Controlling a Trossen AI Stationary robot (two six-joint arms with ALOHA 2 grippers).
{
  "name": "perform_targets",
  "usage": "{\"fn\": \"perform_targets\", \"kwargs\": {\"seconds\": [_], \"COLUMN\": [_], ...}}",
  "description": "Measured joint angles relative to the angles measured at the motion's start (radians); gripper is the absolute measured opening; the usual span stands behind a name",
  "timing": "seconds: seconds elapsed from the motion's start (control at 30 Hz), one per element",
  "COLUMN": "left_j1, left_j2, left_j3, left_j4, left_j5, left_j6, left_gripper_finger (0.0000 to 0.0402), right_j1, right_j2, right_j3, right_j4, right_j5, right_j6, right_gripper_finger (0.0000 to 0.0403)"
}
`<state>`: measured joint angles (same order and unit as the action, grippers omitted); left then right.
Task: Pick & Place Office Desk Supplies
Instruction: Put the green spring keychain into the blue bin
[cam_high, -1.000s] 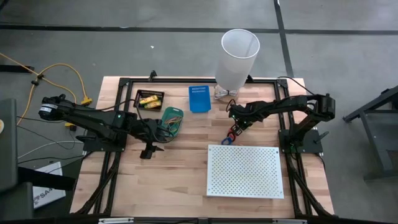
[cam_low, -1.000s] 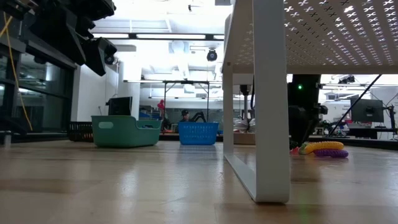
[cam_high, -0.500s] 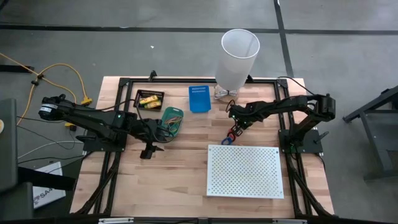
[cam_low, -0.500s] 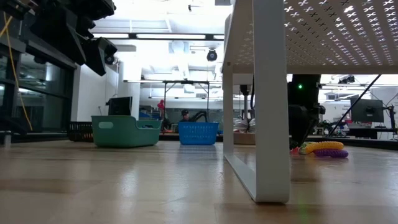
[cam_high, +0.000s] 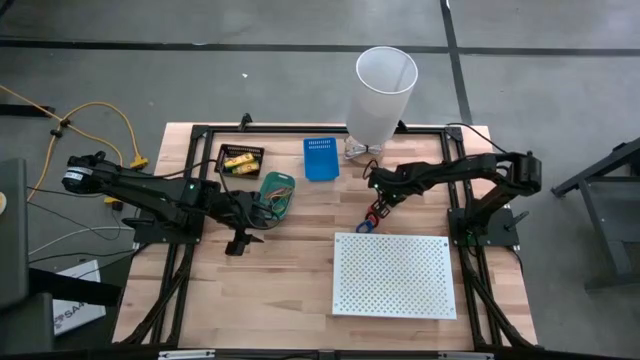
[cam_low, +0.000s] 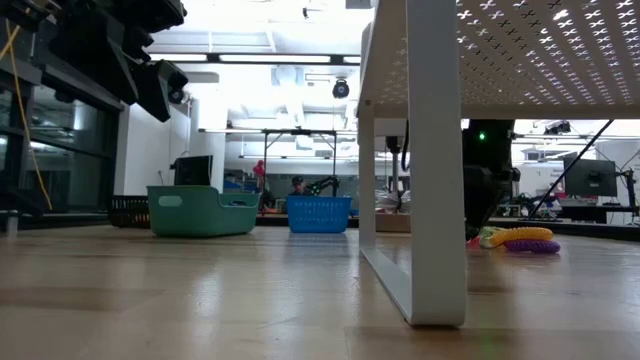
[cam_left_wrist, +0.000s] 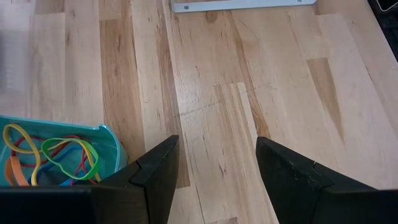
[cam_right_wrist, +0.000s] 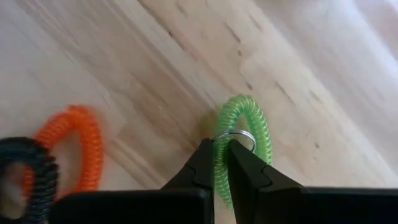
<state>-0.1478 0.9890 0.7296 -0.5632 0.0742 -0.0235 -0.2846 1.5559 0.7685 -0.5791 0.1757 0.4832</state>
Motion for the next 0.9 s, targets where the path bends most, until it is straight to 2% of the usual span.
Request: {"fn": "perform_targets", "kwargs": {"seconds": [0.47,0.7,0.9], "left_j1": [0.000,0.000,0.000], "left_j2": [0.000,0.000,0.000], "left_j3": [0.000,0.000,0.000], "left_j4": [0.000,0.000,0.000], "left_j5": [0.000,0.000,0.000], "left_j6": [0.000,-0.001,0.000], "left_gripper_finger": [0.0207,0.0207,0.0207], "right_j1": [0.083,0.114,0.136], "right_j2": [-0.200,-0.212,-0.212], "right_j3": [0.001,0.001,0.001], "right_j4": [0.041,0.099,0.244], "right_j5": [0.001,0.001,-0.003], "right_j6": [-0.016,-0.021,-0.072], "right_gripper_finger": [0.0012,0.0012,0.0012]}}
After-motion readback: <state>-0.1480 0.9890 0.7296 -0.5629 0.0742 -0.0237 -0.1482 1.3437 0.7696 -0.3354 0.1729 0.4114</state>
